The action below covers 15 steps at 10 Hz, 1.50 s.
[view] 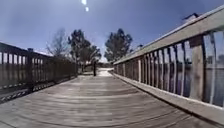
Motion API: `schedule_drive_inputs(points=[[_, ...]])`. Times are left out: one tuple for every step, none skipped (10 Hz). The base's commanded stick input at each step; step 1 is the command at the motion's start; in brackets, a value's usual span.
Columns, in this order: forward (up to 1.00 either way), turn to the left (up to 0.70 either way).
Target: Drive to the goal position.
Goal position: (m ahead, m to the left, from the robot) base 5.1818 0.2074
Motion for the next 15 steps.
schedule_drive_inputs(points=[[0.70, 0.00], [0.70, 0.00], [0.70, 0.00], [0.70, 0.00], [0.70, 0.00], [0.70, 0.00], [0.70, 0.00], [0.70, 0.00], [0.70, 0.02], [0.70, 0.29], [0.70, 0.10], [0.70, 0.00], [0.70, 0.00], [0.70, 0.00], [0.70, 0.00]])
